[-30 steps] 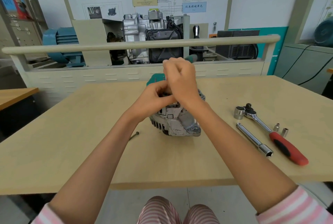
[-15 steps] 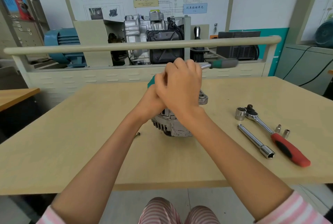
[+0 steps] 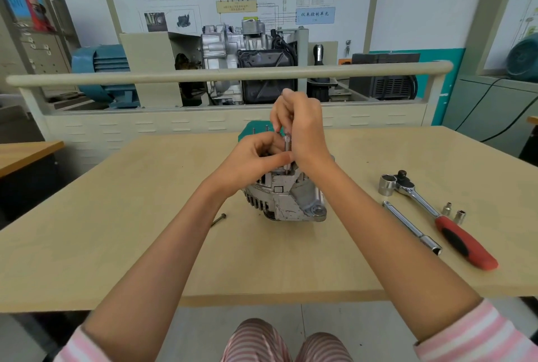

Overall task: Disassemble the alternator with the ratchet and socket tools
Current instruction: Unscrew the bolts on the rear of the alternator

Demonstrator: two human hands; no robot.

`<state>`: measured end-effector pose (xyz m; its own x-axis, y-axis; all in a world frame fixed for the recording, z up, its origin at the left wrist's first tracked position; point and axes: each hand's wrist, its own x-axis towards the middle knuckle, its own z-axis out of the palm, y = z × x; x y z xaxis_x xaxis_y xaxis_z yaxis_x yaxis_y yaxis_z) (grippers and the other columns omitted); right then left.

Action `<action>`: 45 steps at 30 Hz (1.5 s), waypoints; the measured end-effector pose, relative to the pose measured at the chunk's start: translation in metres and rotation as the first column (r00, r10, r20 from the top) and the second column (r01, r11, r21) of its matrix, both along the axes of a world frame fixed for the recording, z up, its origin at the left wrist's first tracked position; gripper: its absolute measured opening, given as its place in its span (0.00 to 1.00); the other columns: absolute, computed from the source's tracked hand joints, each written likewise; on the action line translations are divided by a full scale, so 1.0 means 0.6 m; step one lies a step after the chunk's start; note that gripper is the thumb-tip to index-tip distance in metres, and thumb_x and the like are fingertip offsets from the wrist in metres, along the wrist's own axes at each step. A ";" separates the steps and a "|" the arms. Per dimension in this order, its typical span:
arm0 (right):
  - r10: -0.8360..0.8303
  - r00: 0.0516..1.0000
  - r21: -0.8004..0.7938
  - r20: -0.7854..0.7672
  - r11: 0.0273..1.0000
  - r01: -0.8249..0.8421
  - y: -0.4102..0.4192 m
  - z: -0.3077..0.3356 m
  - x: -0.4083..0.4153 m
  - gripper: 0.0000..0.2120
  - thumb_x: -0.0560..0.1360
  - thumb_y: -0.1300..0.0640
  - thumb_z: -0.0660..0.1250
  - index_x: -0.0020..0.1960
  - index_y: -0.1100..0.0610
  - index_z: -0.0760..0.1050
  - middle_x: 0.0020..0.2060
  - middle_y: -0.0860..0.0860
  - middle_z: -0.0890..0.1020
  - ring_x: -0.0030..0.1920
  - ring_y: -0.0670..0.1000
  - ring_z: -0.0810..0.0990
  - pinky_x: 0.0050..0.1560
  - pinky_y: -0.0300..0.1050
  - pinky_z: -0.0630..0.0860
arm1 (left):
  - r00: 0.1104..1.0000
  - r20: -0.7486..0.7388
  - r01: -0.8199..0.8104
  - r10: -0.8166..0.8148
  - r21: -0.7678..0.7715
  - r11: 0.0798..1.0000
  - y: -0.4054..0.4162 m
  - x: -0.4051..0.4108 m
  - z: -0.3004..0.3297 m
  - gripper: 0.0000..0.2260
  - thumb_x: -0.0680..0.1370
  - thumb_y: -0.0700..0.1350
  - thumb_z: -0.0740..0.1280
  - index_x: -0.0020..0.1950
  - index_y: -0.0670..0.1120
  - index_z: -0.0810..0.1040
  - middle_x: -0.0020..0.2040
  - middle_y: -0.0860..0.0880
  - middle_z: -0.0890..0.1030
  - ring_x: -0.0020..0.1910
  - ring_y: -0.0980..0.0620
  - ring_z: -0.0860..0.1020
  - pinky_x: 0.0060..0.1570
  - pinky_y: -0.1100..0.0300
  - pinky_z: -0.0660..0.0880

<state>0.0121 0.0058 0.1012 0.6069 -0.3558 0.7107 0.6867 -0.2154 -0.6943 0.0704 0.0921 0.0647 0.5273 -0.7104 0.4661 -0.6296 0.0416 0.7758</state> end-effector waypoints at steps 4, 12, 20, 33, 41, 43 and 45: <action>-0.504 0.851 -0.334 0.144 0.785 0.522 0.004 -0.019 0.008 0.17 0.72 0.58 0.57 0.25 0.56 0.62 0.23 0.50 0.65 0.31 0.50 0.64 0.39 0.47 0.64 | 1.000 0.015 0.003 -0.003 -0.006 1.000 -0.001 0.000 0.000 0.06 0.74 0.31 0.66 0.45 0.41 0.77 0.38 0.45 0.80 0.39 0.53 0.76 0.41 0.59 0.74; -0.655 0.727 -0.402 0.208 0.620 0.674 0.016 -0.018 0.008 0.16 0.69 0.59 0.59 0.23 0.53 0.63 0.22 0.43 0.63 0.31 0.49 0.63 0.40 0.46 0.63 | 0.999 0.012 -0.047 0.047 -0.011 0.999 -0.004 -0.005 -0.001 0.06 0.73 0.31 0.65 0.44 0.42 0.77 0.36 0.50 0.79 0.36 0.59 0.74 0.38 0.61 0.71; -0.148 0.989 -0.107 -0.026 0.984 0.144 0.001 0.001 -0.002 0.16 0.68 0.60 0.56 0.22 0.62 0.62 0.21 0.56 0.63 0.29 0.55 0.62 0.35 0.46 0.62 | 1.000 0.001 -0.024 0.024 0.002 1.000 -0.002 -0.002 0.000 0.05 0.76 0.38 0.67 0.50 0.38 0.79 0.45 0.41 0.82 0.44 0.47 0.80 0.49 0.52 0.76; -0.705 0.684 -0.451 0.186 0.557 0.697 0.019 -0.022 0.005 0.13 0.69 0.57 0.59 0.26 0.55 0.66 0.27 0.48 0.67 0.35 0.51 0.65 0.45 0.47 0.64 | 0.998 0.039 -0.056 0.058 -0.033 0.998 -0.003 -0.004 -0.002 0.11 0.73 0.31 0.64 0.43 0.48 0.75 0.39 0.47 0.78 0.37 0.60 0.74 0.39 0.61 0.72; -0.075 0.996 -0.075 -0.043 0.995 0.072 -0.009 -0.003 0.005 0.17 0.69 0.62 0.55 0.21 0.56 0.60 0.18 0.44 0.64 0.31 0.54 0.64 0.37 0.44 0.64 | 1.000 0.005 -0.025 0.025 -0.016 1.000 -0.003 0.001 -0.005 0.03 0.76 0.38 0.67 0.46 0.38 0.78 0.42 0.42 0.82 0.42 0.45 0.79 0.48 0.50 0.75; -0.125 0.992 -0.089 -0.024 0.988 0.122 -0.008 -0.005 0.005 0.15 0.69 0.62 0.56 0.23 0.57 0.61 0.20 0.44 0.65 0.31 0.52 0.65 0.36 0.44 0.63 | 1.000 -0.003 -0.016 0.016 -0.013 1.000 -0.002 0.001 -0.003 0.01 0.75 0.37 0.67 0.44 0.40 0.78 0.40 0.43 0.81 0.41 0.48 0.77 0.46 0.52 0.75; -0.333 0.942 -0.237 0.044 0.913 0.334 -0.006 -0.014 0.006 0.14 0.70 0.61 0.57 0.26 0.57 0.62 0.24 0.48 0.65 0.33 0.51 0.65 0.37 0.45 0.63 | 1.000 -0.006 -0.021 0.021 -0.006 1.000 -0.003 0.000 -0.003 0.03 0.75 0.34 0.67 0.44 0.40 0.78 0.40 0.41 0.81 0.41 0.49 0.77 0.43 0.56 0.75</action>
<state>0.0156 0.0021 0.0931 0.4802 -0.3578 0.8009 0.5484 -0.5901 -0.5924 0.0704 0.0905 0.0631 0.5449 -0.6962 0.4672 -0.6255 0.0336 0.7795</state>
